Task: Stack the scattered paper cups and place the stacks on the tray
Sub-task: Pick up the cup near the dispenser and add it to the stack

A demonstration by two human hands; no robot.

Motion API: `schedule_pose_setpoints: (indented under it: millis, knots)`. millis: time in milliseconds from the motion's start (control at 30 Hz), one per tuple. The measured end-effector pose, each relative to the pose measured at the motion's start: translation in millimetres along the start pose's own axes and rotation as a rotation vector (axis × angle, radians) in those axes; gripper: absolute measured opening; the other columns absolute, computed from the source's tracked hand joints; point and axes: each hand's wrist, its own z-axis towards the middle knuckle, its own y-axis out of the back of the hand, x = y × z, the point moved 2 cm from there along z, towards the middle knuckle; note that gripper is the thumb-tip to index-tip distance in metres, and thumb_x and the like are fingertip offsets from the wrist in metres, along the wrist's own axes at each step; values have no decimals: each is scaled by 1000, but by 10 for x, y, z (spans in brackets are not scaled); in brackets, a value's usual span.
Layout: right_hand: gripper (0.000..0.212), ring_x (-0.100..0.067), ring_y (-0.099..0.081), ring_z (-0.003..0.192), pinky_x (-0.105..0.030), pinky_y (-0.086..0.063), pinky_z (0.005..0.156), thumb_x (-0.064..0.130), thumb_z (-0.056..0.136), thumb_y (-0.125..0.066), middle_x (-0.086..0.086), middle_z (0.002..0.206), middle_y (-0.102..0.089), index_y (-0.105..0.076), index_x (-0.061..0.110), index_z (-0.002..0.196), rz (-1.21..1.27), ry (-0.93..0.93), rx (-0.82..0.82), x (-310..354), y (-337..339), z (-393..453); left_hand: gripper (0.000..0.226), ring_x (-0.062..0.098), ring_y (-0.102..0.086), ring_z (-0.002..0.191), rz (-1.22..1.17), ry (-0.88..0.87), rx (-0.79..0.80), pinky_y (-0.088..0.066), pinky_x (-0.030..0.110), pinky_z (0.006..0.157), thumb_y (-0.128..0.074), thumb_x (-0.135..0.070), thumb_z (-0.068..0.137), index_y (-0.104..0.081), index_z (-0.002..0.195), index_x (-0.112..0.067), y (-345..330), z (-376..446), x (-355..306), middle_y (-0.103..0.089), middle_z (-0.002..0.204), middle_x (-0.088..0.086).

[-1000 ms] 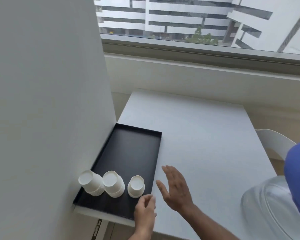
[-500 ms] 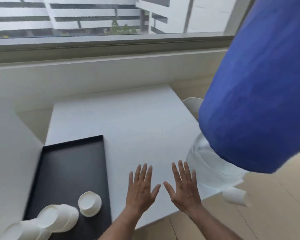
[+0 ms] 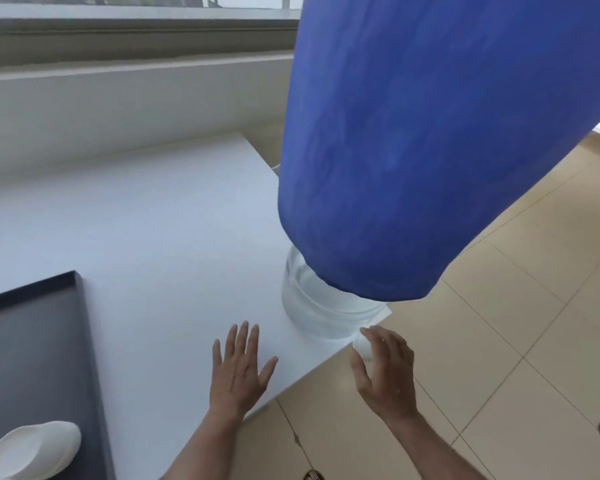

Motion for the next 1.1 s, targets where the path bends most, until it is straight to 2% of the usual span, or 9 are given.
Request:
schedule_pose_setpoints:
  millis: [100, 233, 333, 467, 600, 733, 867, 967, 1100]
  knots:
    - [50, -29, -45, 121, -48, -44, 92, 44, 79, -65, -8, 133, -51, -55, 23, 123, 18, -215, 45, -323, 40, 54, 113, 28, -19, 155, -7, 44, 6, -16, 57, 123, 24, -78, 79, -30, 158, -16, -149, 57, -37, -26, 165, 7]
    - [73, -23, -38, 130, -44, -45, 102, 36, 75, -78, -3, 147, -35, -42, 35, 139, 196, -355, 249, -659, -20, 95, 122, 22, 7, 157, 2, 155, 71, 4, 53, 125, 38, -80, 62, 0, 162, -20, -323, 51, 22, 4, 170, 2]
    - [73, -16, -46, 122, -34, -46, 97, 36, 75, -79, 6, 138, -40, -41, 39, 138, 213, -318, 335, -781, -82, 101, 116, 21, 16, 155, 19, 182, 84, 10, 52, 125, 40, -79, 61, 15, 158, -19, -394, 22, 23, 17, 168, 1]
    - [62, -9, -52, 110, -23, -41, 90, 31, 79, -76, 13, 123, -47, -48, 38, 133, 242, -299, 357, -804, -120, 113, 111, 18, 19, 154, 30, 189, 79, 12, 51, 125, 39, -78, 63, 18, 156, -20, -409, 17, 17, 20, 167, 0]
    - [58, -9, -52, 104, -26, -42, 88, 23, 76, -79, 13, 117, -52, -52, 36, 126, 254, -341, 282, -825, -82, 101, 112, 17, 19, 153, 25, 178, 67, 14, 50, 124, 39, -78, 64, 15, 157, -21, -408, 15, 24, 19, 166, 0]
    - [51, -16, -58, 101, -34, -49, 86, 15, 74, -81, 11, 109, -62, -59, 32, 117, 342, -459, 107, -879, 16, -49, 112, 17, 22, 152, 11, 175, 66, 16, 50, 123, 39, -79, 63, 16, 157, -21, -419, 15, 32, 22, 165, -1]
    - [40, -27, -66, 82, -34, -56, 63, 28, 73, -79, 2, 101, -68, -60, 34, 109, 525, -540, -144, -895, 176, -274, 111, 15, 31, 147, 2, 158, 80, 19, 49, 122, 41, -79, 59, 24, 153, -21, -442, 18, 70, 31, 161, -2]
    - [32, -28, -57, 62, -29, -50, 43, 17, 74, -77, -16, 97, -65, -65, 32, 101, 810, -578, -281, -757, 194, -339, 106, 14, 33, 146, -37, 157, 108, 20, 49, 122, 29, -84, 67, 25, 153, -22, -440, 26, 94, 33, 160, -4]
    - [30, -25, -56, 64, -30, -47, 45, 16, 73, -68, -10, 102, -65, -69, 19, 103, 1178, -582, -74, -293, 4, -345, 86, 10, 29, 149, -201, 211, 153, 19, 48, 123, -14, -76, 94, 9, 160, -26, -405, 48, 103, 22, 166, -7]
